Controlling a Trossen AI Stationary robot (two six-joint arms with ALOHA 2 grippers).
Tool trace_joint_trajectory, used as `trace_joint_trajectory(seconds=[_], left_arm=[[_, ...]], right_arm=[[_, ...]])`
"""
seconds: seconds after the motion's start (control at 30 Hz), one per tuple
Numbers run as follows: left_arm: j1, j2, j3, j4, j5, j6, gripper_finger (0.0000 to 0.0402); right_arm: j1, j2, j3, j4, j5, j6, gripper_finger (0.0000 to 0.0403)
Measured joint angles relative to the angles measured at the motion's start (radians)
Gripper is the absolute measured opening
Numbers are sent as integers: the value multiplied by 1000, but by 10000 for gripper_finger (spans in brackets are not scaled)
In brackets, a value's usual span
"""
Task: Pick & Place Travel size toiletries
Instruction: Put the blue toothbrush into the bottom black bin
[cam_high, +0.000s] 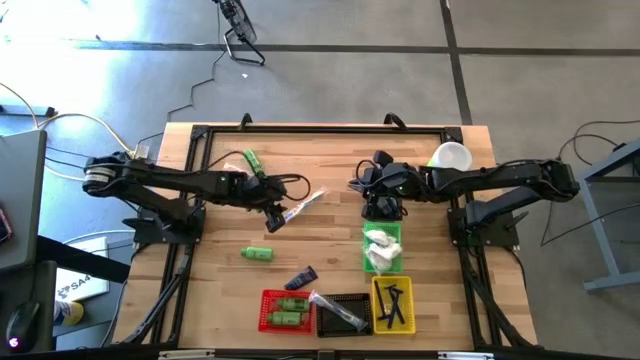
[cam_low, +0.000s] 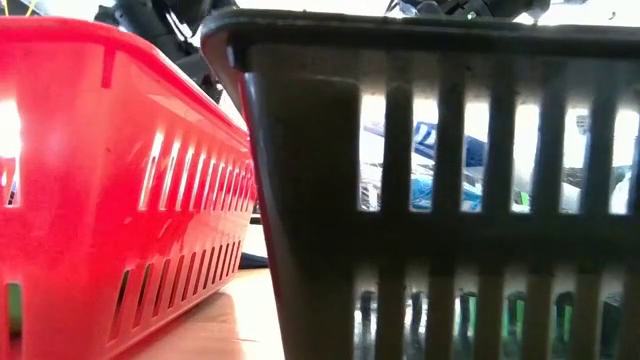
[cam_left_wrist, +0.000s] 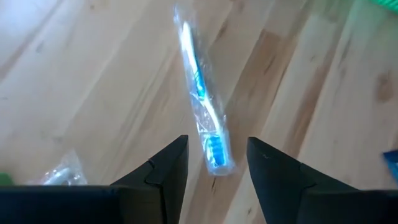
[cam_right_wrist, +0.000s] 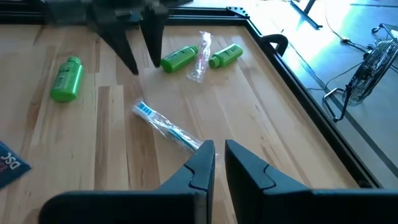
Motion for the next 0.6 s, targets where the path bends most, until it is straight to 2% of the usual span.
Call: trace_joint_trajectory(seconds=[0.3,0.6], left_arm=[[2,178,0,84,-1,-1,159],[2,279,0,140,6,-1,159]], right_arm=[[0,0,0,0,0,7,29],[0,0,0,1,0,7,29]])
